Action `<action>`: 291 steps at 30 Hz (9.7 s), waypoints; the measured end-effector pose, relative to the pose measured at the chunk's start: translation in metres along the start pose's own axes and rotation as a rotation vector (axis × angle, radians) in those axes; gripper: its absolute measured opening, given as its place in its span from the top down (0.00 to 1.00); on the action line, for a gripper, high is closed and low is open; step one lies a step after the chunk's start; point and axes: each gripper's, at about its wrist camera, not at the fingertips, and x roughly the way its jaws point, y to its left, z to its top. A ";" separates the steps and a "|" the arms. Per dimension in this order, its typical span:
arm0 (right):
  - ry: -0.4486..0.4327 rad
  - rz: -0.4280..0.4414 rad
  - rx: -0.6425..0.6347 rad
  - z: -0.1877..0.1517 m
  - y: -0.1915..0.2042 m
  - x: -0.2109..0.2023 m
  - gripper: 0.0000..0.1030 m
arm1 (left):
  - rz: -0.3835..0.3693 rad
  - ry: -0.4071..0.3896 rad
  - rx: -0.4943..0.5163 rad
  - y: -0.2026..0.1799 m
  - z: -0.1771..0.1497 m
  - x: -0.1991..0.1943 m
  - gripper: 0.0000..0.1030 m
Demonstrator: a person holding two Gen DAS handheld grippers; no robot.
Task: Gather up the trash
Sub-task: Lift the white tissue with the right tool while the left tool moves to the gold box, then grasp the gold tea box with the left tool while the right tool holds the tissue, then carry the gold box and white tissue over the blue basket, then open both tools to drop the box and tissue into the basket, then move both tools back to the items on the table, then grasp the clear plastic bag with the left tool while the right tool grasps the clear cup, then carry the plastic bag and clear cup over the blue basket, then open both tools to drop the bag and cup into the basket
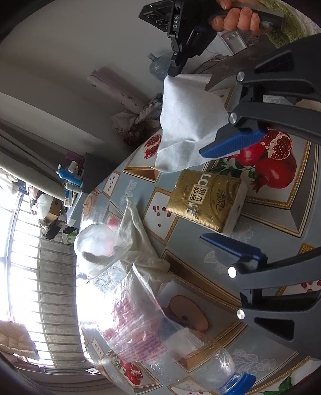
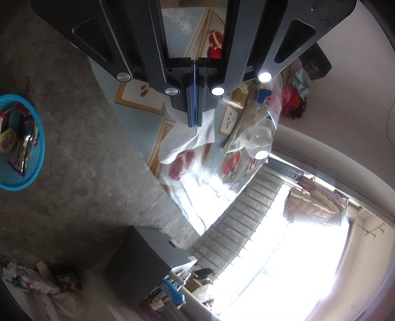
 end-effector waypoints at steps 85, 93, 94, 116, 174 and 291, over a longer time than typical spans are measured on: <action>-0.218 -0.373 0.614 -0.003 -0.336 -0.057 0.67 | -0.324 0.612 0.407 -0.396 -0.013 0.282 0.33; -0.200 -0.335 0.686 -0.010 -0.348 -0.050 0.55 | -0.350 0.565 0.374 -0.383 0.000 0.271 0.33; -0.199 -0.337 0.686 -0.009 -0.346 -0.051 0.55 | -0.349 0.555 0.372 -0.382 0.002 0.267 0.33; -0.316 -0.464 0.242 0.005 -0.158 -0.100 0.37 | -0.252 0.160 0.281 -0.259 0.058 0.063 0.31; 0.131 -0.066 -0.589 0.029 0.167 0.172 0.31 | 0.003 -0.041 -0.447 0.176 0.071 -0.038 0.32; -0.251 -0.476 0.602 0.025 -0.309 -0.086 0.33 | -0.319 0.501 0.508 -0.377 0.002 0.254 0.51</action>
